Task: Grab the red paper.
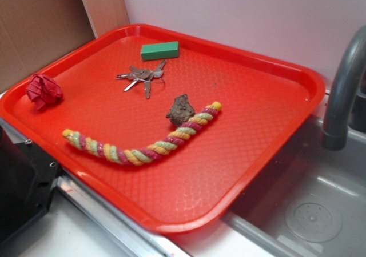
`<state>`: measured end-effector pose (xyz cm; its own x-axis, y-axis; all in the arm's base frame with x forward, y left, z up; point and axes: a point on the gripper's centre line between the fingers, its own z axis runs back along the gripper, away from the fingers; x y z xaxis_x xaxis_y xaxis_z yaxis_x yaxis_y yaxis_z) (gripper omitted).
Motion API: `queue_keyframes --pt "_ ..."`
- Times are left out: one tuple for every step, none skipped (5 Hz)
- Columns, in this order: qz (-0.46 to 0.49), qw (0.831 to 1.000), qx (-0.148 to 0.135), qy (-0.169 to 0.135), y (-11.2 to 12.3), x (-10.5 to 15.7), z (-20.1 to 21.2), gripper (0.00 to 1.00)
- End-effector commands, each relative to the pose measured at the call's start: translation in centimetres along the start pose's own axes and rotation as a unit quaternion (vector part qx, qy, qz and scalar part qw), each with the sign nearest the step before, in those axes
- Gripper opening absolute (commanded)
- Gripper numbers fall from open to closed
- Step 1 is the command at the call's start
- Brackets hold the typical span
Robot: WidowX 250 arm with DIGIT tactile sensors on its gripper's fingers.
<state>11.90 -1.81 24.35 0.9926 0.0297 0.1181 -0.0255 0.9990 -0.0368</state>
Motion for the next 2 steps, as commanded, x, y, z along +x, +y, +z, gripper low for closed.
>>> queue_keyframes --pt "0.0 1.0 0.0 0.0 0.0 0.0 0.0 1.0" --pt "0.105 0.994 0.042 -0.002 4.0 0.1 -2.8 1.0"
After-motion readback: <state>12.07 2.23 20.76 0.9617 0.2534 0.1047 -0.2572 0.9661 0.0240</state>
